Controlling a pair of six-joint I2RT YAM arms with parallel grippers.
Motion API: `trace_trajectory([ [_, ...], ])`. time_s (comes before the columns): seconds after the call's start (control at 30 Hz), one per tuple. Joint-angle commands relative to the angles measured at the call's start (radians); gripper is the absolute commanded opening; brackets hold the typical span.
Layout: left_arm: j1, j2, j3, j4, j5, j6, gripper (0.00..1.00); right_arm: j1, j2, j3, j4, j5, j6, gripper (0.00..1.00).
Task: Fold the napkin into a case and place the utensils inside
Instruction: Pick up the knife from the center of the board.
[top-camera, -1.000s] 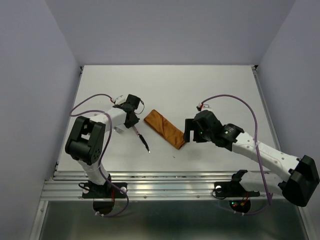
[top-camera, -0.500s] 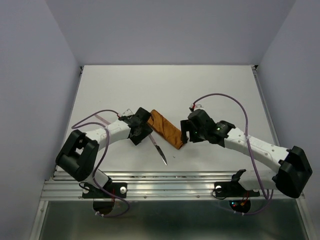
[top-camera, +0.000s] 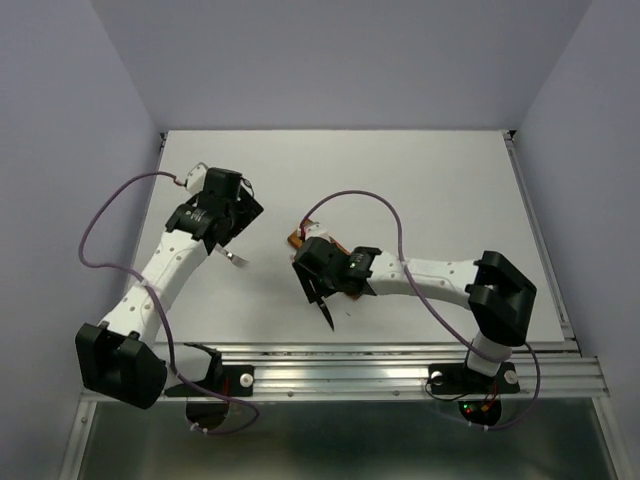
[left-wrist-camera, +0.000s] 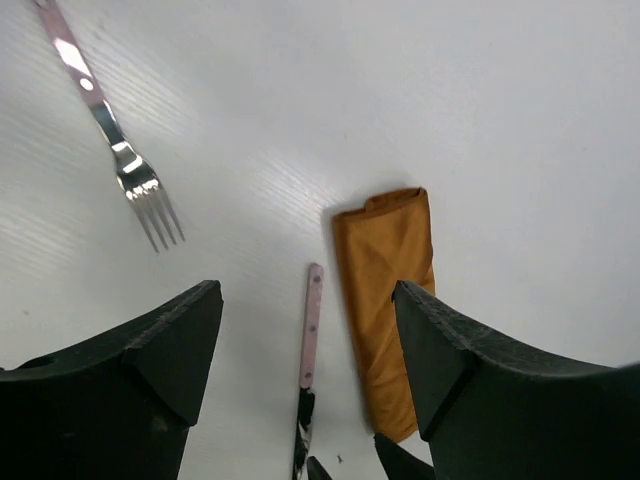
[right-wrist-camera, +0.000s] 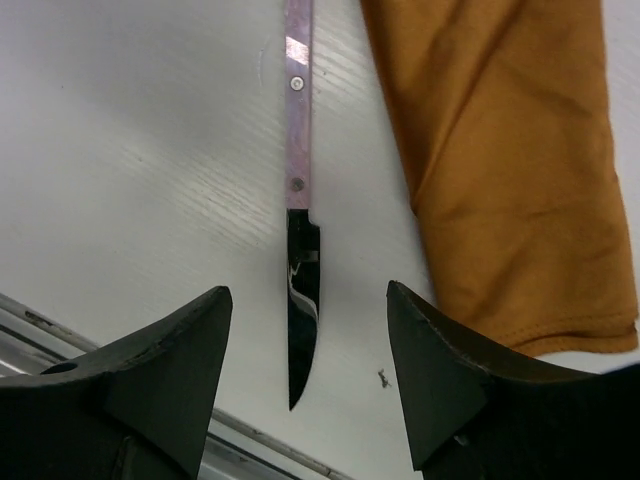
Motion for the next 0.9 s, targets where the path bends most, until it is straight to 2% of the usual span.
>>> trace_trajectory([
  [0.0, 0.064, -0.078, 0.103, -0.135, -0.066, 0.153, 0.85, 0.015, 0.096, 0.072, 0.098, 0.025, -0.054, 0.67],
  [0.17, 0.098, -0.136, 0.076, -0.135, -0.052, 0.175, 0.86, 0.015, 0.225, 0.149, 0.089, 0.042, -0.060, 0.64],
  [0.27, 0.103, -0.144, 0.030, -0.117, -0.015, 0.190, 0.86, 0.015, 0.262, 0.134, 0.144, 0.057, -0.068, 0.57],
  [0.5, 0.103, -0.159, -0.016, -0.083, 0.017, 0.204, 0.87, 0.015, 0.320, 0.125, 0.177, 0.059, -0.079, 0.51],
  [0.57, 0.103, -0.160, -0.024, -0.079, 0.011, 0.209, 0.87, 0.015, 0.341, 0.137, 0.169, 0.057, -0.076, 0.44],
  [0.7, 0.104, -0.119, -0.015, -0.100, 0.005, 0.238, 0.87, 0.015, 0.340, 0.149, 0.160, 0.049, -0.083, 0.18],
  [0.73, 0.104, -0.107, -0.013, -0.097, 0.011, 0.253, 0.87, 0.015, 0.334, 0.148, 0.163, 0.048, -0.099, 0.15],
  [0.77, 0.104, -0.079, -0.013, -0.086, 0.029, 0.259, 0.87, 0.015, 0.323, 0.143, 0.167, 0.057, -0.105, 0.07],
  [0.87, 0.106, -0.015, -0.009, -0.031, 0.078, 0.278, 0.87, 0.015, 0.257, 0.108, 0.201, 0.068, -0.140, 0.01],
])
